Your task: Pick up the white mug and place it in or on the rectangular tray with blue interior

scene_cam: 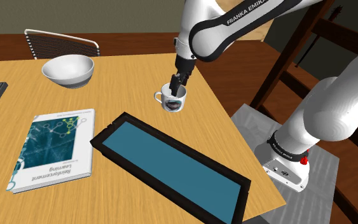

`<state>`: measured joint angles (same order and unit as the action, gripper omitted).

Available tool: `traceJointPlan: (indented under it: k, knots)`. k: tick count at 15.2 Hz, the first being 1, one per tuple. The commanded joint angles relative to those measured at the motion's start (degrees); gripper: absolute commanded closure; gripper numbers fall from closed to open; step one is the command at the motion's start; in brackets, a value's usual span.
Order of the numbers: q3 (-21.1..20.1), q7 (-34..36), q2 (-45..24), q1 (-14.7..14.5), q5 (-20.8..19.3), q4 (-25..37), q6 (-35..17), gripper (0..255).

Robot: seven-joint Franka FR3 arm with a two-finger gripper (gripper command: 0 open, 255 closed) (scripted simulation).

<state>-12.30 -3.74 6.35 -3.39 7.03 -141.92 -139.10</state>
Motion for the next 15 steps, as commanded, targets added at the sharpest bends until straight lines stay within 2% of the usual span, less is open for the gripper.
traceJointPlan:
  k: [1, 5, 6, 15]
  knots:
    - [-0.03, 0.05, -0.15, -0.01, -0.03, 0.00, -0.18, 0]
    - [-0.03, 0.05, -0.15, -0.01, -0.03, 0.00, -0.17, 0]
    - [-0.03, 0.05, -0.15, -0.01, -0.03, 0.00, -0.17, 255]
    - [-0.03, 0.05, -0.15, -0.01, -0.03, 0.00, -0.18, 255]
